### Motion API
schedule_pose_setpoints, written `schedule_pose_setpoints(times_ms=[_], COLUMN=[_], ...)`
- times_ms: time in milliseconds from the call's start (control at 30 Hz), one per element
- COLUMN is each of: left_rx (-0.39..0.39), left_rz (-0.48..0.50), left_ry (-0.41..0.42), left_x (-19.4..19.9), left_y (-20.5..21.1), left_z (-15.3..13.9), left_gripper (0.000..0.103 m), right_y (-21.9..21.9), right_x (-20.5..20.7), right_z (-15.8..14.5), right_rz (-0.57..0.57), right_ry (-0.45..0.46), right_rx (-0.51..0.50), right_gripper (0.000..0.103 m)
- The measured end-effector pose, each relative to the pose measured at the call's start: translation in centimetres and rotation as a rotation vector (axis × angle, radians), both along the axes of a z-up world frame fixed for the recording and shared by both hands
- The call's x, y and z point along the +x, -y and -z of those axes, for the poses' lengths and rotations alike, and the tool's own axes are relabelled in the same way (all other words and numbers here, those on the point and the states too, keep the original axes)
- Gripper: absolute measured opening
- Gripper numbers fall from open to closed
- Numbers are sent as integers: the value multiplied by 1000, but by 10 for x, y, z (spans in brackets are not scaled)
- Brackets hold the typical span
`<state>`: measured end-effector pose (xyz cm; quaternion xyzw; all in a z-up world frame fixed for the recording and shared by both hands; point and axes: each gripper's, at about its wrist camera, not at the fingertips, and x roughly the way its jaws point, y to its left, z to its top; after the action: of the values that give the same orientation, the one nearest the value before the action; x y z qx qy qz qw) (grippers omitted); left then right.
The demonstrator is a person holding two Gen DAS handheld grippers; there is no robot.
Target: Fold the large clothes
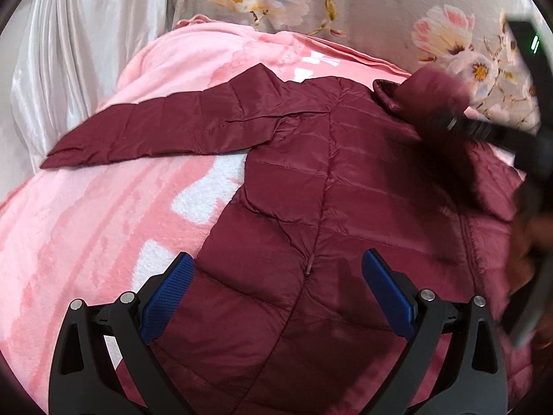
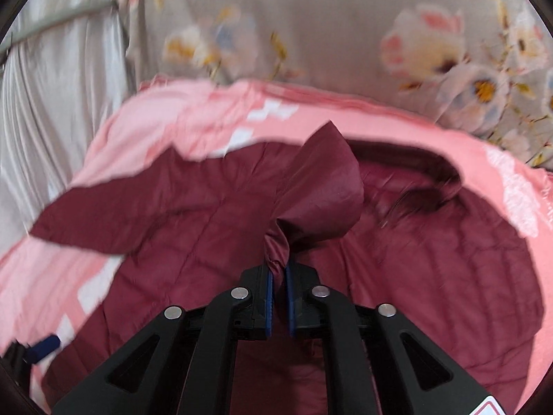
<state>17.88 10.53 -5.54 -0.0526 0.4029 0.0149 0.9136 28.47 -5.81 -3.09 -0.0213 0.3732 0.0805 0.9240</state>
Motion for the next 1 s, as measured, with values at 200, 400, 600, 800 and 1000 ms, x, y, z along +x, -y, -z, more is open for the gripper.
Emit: schedule_pose_setpoints(times_ms=[200, 400, 600, 800, 1000], left_rx=[-198, -391, -534, -508, -438], left_rz=[60, 162, 209, 200, 171], left_ry=[-6, -82, -208, -233, -170], left_x=[15, 68, 117, 142, 157], left_y=[-14, 3, 29, 44, 35], left_z=[-8, -7, 18, 24, 6], left_gripper=[96, 98, 93, 32, 4], right_y=[-7, 55, 188, 284, 319], right_x=[-16, -64, -91, -97, -70], right_z=[20, -14, -10, 33, 53], right_rz=[-54, 35, 349, 541, 611], right_ry=[-62, 19, 26, -55, -38], right_rx=[22, 103, 236, 506, 665], right_gripper=[54, 56, 56, 55, 39])
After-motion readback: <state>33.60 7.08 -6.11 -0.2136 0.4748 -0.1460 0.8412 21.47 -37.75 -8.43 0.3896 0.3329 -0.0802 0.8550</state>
